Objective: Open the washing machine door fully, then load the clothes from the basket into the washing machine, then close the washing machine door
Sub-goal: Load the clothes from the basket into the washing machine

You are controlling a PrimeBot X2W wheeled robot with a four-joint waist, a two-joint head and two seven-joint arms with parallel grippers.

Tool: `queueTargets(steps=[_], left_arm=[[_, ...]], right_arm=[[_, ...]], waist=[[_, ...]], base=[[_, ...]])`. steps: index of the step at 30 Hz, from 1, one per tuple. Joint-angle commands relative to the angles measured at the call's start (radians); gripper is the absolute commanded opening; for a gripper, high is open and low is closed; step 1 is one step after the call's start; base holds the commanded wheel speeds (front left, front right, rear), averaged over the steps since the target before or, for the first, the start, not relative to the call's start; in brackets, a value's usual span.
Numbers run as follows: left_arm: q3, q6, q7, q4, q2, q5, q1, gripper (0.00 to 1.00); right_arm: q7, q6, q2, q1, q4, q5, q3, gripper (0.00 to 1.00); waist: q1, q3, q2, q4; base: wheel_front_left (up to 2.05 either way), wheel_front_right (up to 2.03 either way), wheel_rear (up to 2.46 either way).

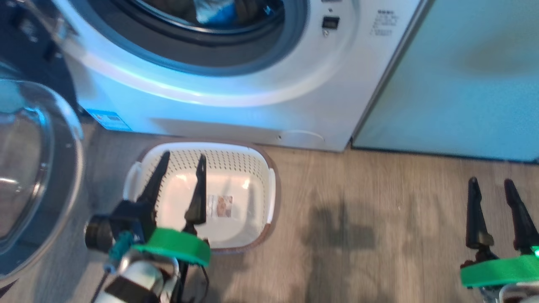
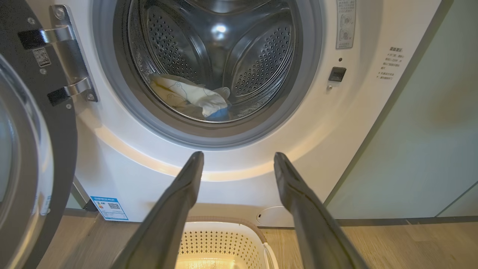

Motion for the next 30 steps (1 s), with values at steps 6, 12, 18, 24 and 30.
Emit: queueTargets(steps=[6,12,18,24,30], left_arm=[[0.043,0.246,-0.011,-0.036,-0.016,0.030,0.065,1.00],[0.042,0.217,-0.011,-0.035,-0.028,0.041,0.108,1.00],[0.043,0.191,-0.011,-0.023,-0.043,0.048,0.134,1.00],[0.044,0.175,-0.011,-0.012,-0.046,0.056,0.152,1.00],[0.051,0.166,-0.011,-0.004,-0.048,0.062,0.159,1.00]], right_arm=[[0.027,-0.003,-0.009,0.047,-0.072,-0.027,0.005,1.00],[0.050,-0.003,-0.005,0.086,-0.105,-0.041,0.002,1.00],[0.070,-0.003,-0.002,0.121,-0.135,-0.055,0.000,1.00],[0.087,-0.003,0.000,0.146,-0.154,-0.067,0.004,1.00],[0.096,-0.003,0.001,0.159,-0.163,-0.067,0.008,1.00]], waist=[[0.0002,-0.104,-0.0001,0.045],[0.0002,-0.145,-0.0001,0.052],[0.0002,-0.183,-0.0001,0.056],[0.0002,-0.210,-0.0001,0.056],[0.0002,-0.225,-0.0001,0.054]], base=[[0.00,0.00,0.00],[0.00,0.00,0.00],[0.00,0.00,0.00],[0.00,0.00,0.00],[0.00,0.00,0.00]])
